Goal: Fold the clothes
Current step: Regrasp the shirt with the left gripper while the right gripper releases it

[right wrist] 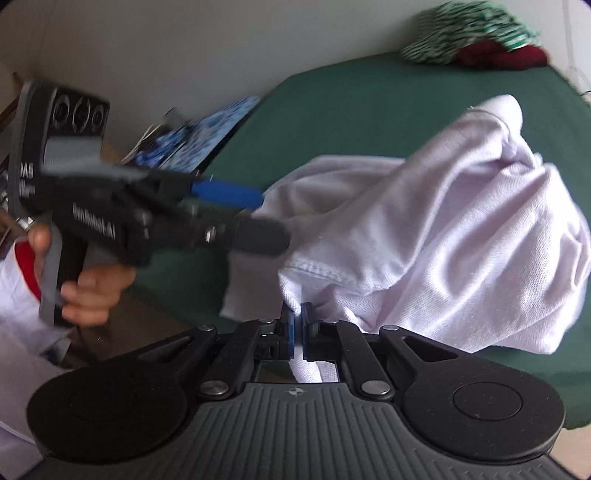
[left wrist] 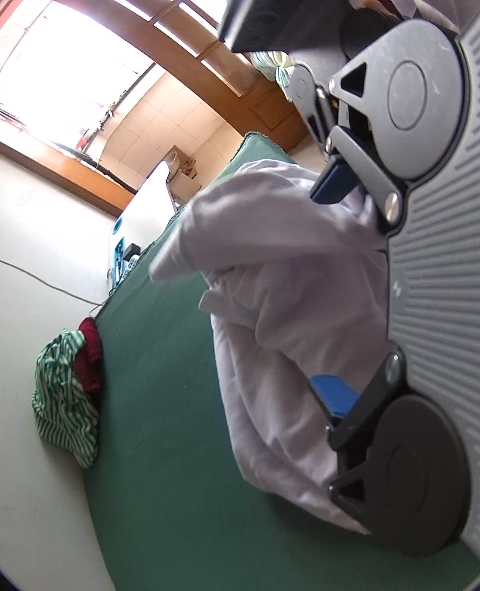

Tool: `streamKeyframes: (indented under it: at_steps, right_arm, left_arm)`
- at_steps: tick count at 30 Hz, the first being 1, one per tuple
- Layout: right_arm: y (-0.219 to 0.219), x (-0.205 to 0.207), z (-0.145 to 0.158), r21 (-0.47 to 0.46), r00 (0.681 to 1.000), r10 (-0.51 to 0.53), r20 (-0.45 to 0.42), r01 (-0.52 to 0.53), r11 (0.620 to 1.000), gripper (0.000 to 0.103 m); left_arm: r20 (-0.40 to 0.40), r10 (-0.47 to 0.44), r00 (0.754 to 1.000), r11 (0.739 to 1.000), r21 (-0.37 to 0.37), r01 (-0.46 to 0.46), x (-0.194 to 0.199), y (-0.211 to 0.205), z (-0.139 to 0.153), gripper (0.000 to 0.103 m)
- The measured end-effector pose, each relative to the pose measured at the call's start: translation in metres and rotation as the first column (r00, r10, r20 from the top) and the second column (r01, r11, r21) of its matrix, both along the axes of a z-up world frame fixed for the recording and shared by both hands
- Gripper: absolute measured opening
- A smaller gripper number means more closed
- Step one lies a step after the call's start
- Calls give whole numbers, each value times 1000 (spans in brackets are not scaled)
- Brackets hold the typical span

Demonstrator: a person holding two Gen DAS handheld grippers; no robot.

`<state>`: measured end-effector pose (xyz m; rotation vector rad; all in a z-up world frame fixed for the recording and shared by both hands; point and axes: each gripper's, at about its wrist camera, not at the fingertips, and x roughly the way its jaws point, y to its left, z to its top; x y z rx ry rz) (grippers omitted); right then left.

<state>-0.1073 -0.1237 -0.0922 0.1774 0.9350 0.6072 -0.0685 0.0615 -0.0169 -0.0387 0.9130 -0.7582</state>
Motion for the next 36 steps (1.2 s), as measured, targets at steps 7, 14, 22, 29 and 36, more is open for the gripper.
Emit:
streamKeyframes:
  at_steps: [7,14,22,29,36]
  right_arm:
    - [-1,5,5,-87,992,123,-37,-126,988,11]
    - [-101,40,60,-133,990,-77,120,92,987,42]
    - [-134,138,42,-206,987,-74,145,103,973,42]
    - [-118,175,26,-115,984,169,57,-162,980,42]
    - [-20,193,14,-97,844,533,62,-526,845,42]
  left_arm:
    - [-82,-70,994,997,-36,67,-2,-18,-22,99]
    - [-129,-54,990,998,-51,47,15,-63,-40,88]
    - [-122,129,984,991,-3,-130,18,-83,-34,0]
    - [-84,445,892,894,91,-438,-59,-30,-8,0]
    - [-131,683,718,730,146,-668,-123,-17,-17,0]
